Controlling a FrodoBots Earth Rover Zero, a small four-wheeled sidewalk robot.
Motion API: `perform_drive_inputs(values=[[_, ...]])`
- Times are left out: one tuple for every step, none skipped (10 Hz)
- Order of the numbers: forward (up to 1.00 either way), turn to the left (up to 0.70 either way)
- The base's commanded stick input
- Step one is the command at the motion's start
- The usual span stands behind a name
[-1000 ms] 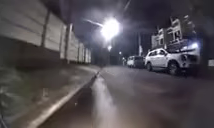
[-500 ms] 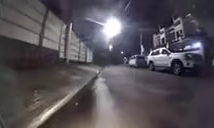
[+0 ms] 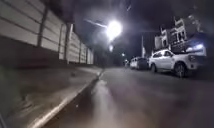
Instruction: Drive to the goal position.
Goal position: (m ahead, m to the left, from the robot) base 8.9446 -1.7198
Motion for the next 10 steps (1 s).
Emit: perform_drive_inputs(values=[[0.5,0.0],[0.5,0.0],[0.5,0.0],[0.5,0.0],[0.5,0.0],[0.5,0.0],[0.5,0.0],[0.5,0.0],[0.5,0.0],[0.5,-0.09]])
